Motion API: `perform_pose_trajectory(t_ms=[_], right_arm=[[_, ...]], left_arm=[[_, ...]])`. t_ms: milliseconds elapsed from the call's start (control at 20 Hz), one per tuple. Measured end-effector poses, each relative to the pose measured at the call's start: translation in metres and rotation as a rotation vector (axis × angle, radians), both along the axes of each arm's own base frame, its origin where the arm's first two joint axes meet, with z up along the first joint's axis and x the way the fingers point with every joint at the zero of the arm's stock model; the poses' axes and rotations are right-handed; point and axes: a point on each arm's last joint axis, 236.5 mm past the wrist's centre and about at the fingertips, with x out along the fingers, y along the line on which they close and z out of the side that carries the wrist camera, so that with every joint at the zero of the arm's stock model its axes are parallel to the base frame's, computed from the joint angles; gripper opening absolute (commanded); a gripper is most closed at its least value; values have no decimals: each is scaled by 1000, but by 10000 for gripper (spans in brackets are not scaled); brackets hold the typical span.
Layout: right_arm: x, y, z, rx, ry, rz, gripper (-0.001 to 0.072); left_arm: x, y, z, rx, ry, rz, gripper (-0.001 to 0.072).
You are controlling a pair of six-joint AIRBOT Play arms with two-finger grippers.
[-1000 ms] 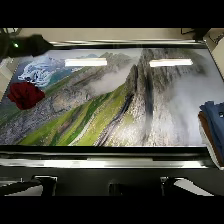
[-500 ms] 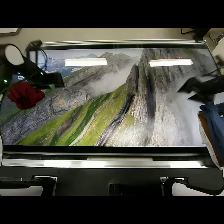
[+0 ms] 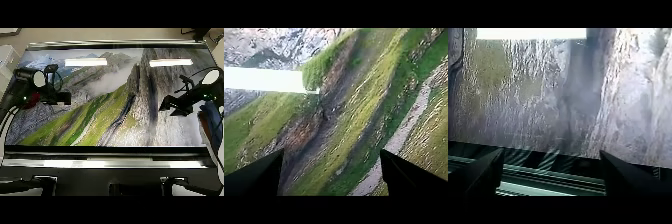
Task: Fold the clothes and pants, and hang the long-sleeved shirts on hangers.
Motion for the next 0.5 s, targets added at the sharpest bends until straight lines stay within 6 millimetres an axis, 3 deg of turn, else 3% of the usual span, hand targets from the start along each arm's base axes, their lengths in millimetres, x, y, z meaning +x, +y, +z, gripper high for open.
perform_pose_trajectory(t_ms=[500], right_arm=[[-3,1,-1,-3,8,4,704]], left_arm=[[-2,2,-12,16,19,2,701]])
